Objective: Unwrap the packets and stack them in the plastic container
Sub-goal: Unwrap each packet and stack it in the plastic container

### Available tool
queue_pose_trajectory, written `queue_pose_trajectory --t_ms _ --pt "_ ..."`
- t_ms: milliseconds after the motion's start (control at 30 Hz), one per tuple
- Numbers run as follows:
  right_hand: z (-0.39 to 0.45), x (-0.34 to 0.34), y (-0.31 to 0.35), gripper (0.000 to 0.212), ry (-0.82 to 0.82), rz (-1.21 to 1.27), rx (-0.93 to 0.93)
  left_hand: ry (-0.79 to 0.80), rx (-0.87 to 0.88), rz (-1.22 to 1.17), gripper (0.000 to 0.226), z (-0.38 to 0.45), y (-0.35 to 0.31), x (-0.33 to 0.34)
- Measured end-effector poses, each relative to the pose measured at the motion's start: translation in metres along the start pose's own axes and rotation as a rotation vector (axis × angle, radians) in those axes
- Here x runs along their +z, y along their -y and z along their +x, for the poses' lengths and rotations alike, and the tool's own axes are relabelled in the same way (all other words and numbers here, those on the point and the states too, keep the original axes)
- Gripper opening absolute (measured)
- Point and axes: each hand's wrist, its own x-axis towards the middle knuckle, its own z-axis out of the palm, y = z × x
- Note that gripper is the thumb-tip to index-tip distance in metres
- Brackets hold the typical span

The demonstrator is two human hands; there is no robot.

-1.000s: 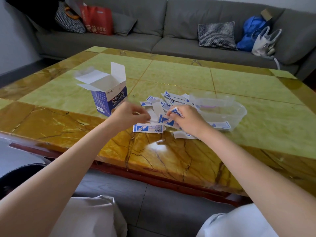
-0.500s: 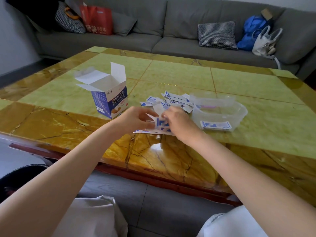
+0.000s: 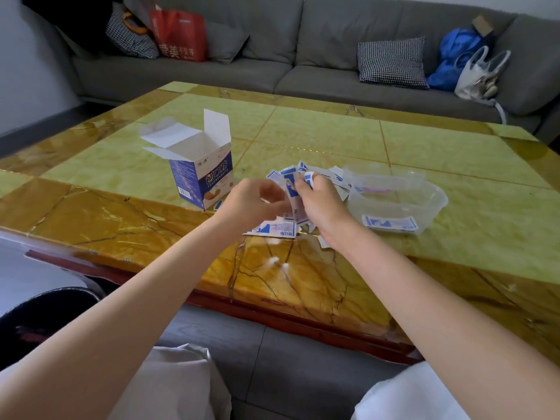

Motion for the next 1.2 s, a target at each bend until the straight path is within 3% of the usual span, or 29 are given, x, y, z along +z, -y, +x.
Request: queue_pose_trajectory --t_ms 100,200,367,567,700,833,933,1033,1133,1200 --pt "0.000 -0.007 0.003 0.021 -0.011 -0.385 -0.304 0.097 0.033 0.379 0.027 0.000 0.010 -0.020" --pt "-0.007 -0.006 0.000 0.023 0.178 -0.618 -0.435 0.224 -0.042 0.689 0.044 -0.003 0.026 -0.026" --pt "-0.006 0.001 -0.006 0.013 0.313 -0.687 -0.423 0.186 -0.013 0.627 0.034 -0.002 0.031 -0.020" --pt "-0.005 0.011 -0.012 0.018 0.350 -0.765 -0.441 0.345 -0.013 0.413 0.041 -0.004 0.029 -0.024" --pt "-0.005 0.006 -0.004 0.017 0.308 -0.587 -0.326 0.218 -0.011 0.406 0.027 -0.001 0.030 -0.021" --pt "-0.006 -0.012 0.011 0.008 0.328 0.067 0.108 0.208 -0.076 0.405 0.027 0.000 0.028 -0.024" --pt "-0.011 -0.021 0.013 0.027 0.398 0.348 0.195 0.194 -0.075 0.374 0.021 0.000 0.025 -0.023" --pt "-0.012 -0.025 0.011 0.033 0.426 0.219 0.074 0.214 -0.109 0.257 0.012 -0.001 0.020 -0.020" --pt "-0.012 -0.030 0.009 0.029 0.316 0.099 -0.007 0.223 -0.179 0.087 0.011 -0.002 0.018 -0.018" --pt "-0.010 -0.036 0.009 0.038 0.246 -0.059 -0.083 0.209 -0.192 0.045 0.010 -0.001 0.018 -0.019"
